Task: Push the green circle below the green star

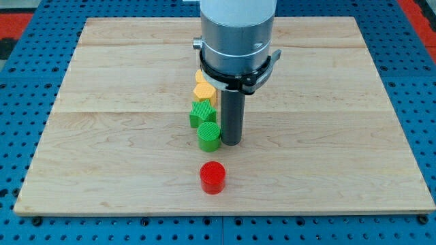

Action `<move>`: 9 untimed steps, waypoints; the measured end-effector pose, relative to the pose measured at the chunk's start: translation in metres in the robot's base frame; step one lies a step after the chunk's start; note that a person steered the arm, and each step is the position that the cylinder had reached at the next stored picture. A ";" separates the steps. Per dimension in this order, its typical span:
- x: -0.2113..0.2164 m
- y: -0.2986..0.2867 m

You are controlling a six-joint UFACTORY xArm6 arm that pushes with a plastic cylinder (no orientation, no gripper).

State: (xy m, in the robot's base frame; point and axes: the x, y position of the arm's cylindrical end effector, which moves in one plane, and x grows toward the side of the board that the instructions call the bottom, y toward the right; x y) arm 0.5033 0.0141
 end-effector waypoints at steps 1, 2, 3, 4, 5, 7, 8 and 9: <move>0.006 -0.019; 0.017 -0.028; 0.041 -0.041; 0.049 -0.083; 0.043 -0.092; 0.023 -0.082; 0.020 -0.059; 0.019 -0.047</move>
State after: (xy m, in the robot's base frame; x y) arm 0.5221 -0.0328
